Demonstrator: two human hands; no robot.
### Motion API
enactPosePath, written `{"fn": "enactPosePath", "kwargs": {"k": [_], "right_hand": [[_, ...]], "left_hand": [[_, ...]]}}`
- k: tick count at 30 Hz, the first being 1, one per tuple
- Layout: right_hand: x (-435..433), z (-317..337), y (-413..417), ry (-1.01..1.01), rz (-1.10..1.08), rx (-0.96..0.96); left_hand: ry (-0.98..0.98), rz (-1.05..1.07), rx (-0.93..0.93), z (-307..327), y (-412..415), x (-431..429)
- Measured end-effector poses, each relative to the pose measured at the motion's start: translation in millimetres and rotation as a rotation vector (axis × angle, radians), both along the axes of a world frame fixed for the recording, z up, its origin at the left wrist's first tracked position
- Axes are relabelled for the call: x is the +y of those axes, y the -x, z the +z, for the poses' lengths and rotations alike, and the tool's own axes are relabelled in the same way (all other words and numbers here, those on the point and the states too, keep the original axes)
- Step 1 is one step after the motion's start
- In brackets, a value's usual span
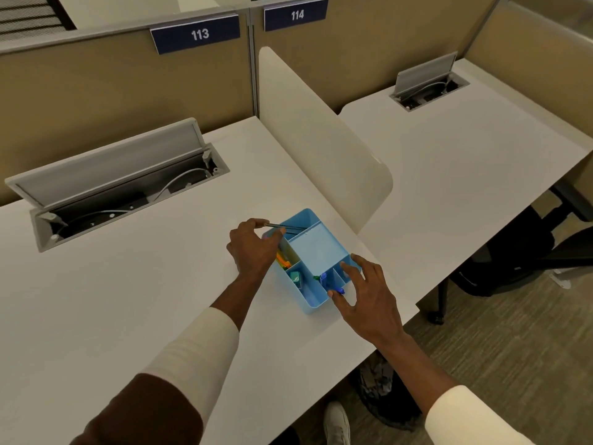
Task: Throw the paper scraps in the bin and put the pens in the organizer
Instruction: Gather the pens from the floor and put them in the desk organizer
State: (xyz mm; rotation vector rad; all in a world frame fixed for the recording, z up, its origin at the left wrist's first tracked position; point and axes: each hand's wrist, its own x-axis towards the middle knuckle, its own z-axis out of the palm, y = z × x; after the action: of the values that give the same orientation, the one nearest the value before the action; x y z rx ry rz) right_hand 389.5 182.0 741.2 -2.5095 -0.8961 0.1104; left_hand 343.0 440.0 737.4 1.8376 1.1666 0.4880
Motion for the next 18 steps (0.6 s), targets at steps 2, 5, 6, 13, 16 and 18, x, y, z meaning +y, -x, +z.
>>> {"fn": "enactPosePath", "kwargs": {"k": [2, 5, 6, 13, 16, 18], "right_hand": [[0, 1, 1, -0.005, 0.004, 0.004], [0, 2, 1, -0.013, 0.001, 0.006], [0, 3, 1, -0.012, -0.002, 0.007], [0, 6, 1, 0.002, 0.006, 0.012], [2, 10, 2, 0.016, 0.011, 0.018], [2, 13, 2, 0.025, 0.041, 0.031]], "left_hand": [[-0.009, -0.013, 0.019, 0, 9, 3], [0.002, -0.018, 0.021, -4, 27, 6], [-0.004, -0.007, 0.025, -4, 34, 6], [0.000, 0.054, 0.052, 4, 94, -10], [0.027, 0.025, 0.131, 3, 124, -22], [0.009, -0.025, 0.177, 2, 144, -32]]}}
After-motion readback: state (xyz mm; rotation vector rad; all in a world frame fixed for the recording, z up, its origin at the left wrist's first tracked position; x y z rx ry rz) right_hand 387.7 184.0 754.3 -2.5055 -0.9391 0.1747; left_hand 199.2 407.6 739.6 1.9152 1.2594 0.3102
